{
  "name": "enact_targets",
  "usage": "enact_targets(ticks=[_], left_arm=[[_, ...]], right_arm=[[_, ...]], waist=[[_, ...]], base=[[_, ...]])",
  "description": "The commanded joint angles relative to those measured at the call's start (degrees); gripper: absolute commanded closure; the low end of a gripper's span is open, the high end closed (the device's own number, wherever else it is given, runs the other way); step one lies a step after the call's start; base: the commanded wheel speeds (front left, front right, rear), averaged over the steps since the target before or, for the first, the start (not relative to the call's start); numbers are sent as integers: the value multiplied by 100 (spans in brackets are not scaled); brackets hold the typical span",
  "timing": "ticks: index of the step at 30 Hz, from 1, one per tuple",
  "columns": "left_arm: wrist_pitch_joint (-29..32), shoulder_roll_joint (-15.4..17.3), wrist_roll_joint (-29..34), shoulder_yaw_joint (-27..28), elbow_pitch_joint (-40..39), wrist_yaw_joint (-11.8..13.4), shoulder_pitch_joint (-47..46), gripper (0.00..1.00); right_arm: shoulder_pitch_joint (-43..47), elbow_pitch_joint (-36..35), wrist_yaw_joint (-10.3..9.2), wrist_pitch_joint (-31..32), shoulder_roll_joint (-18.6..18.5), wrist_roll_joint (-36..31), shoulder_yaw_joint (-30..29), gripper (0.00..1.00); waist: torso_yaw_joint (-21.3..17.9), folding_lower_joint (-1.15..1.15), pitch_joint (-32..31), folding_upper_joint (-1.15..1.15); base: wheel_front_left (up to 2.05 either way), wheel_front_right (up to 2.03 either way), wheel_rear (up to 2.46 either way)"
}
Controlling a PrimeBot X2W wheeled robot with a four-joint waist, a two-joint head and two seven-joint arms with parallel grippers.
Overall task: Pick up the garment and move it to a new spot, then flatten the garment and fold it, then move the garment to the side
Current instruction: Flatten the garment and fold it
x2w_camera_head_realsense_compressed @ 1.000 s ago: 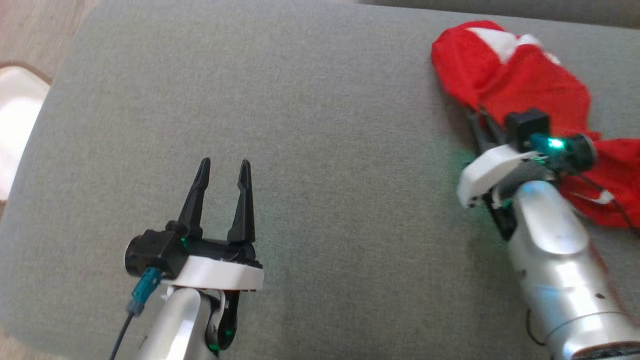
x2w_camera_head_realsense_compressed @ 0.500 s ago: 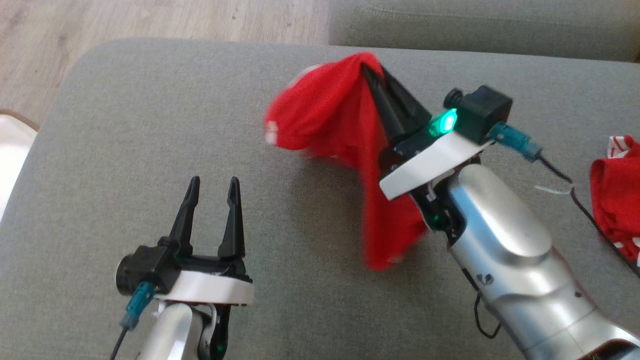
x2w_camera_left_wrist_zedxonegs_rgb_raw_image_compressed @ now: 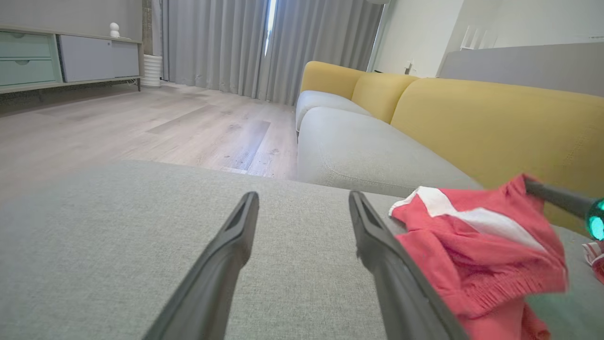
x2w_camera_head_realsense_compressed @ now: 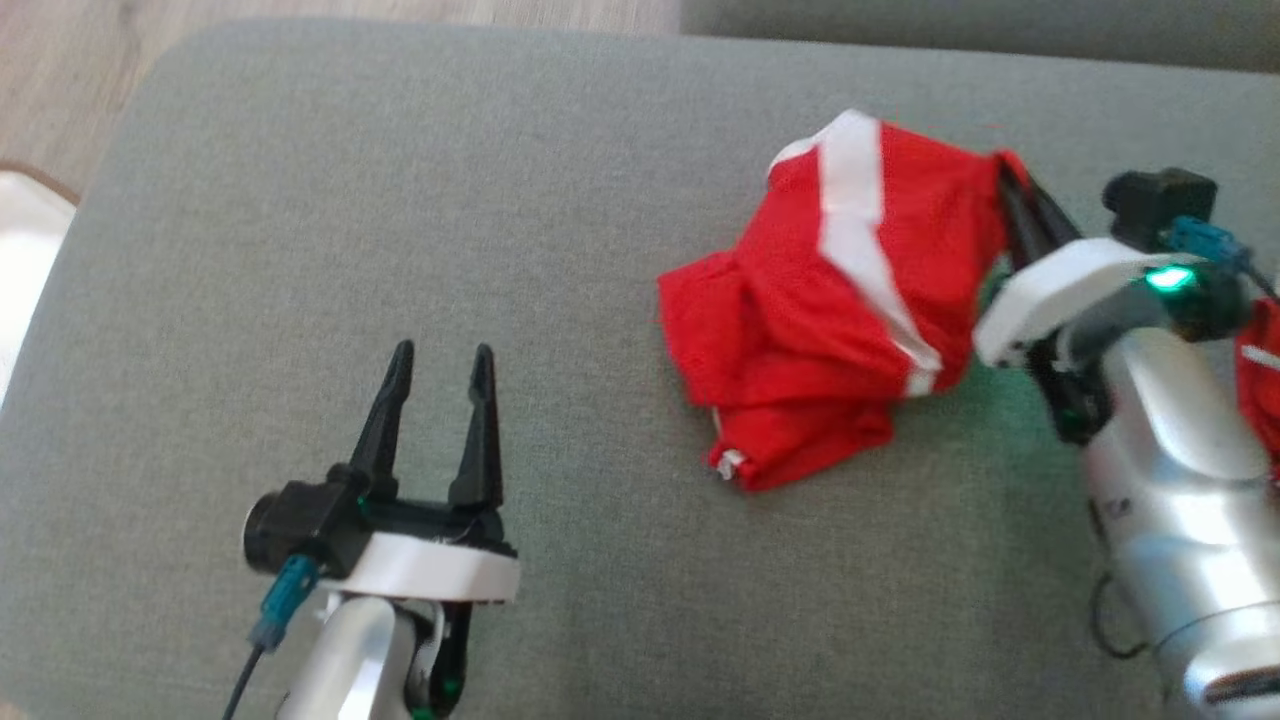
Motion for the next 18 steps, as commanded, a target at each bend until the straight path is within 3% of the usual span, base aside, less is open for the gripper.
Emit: enact_targets(ticks=[1, 2, 5, 8, 14, 18], left_arm=[[-29, 31, -27, 101, -166, 3, -306, 0], [-29, 31, -53, 41, -167, 12, -344, 0], [-29, 31, -106, -87, -167, 60, -428, 0], [-29, 31, -129, -119, -153, 95, -462, 0], [-29, 31, -56, 95, -194, 86, -390, 0], [-29, 31, 7, 179, -236, 52, -350, 0]], right_arm=[[-372, 16, -4, -82, -70, -280, 37, 15], [-490, 306, -4, -141, -116, -465, -85, 0], [-799, 1004, -4, -290, -147, -987, -440, 0], [-962, 1284, -4, -621, 55, -1272, -645, 0], [-601, 800, -4, -985, 400, -1390, -669, 0], [-72, -5, -4, -993, 485, -1282, -758, 0]], waist=[[67, -1, 108, 0], [94, -1, 141, 0], [139, -1, 192, 0], [116, -1, 173, 0], [-257, -1, -76, 0], [-558, -1, -232, 0]], base=[[0, 0, 0], [0, 0, 0], [0, 0, 0], [0, 0, 0], [0, 0, 0], [0, 0, 0]])
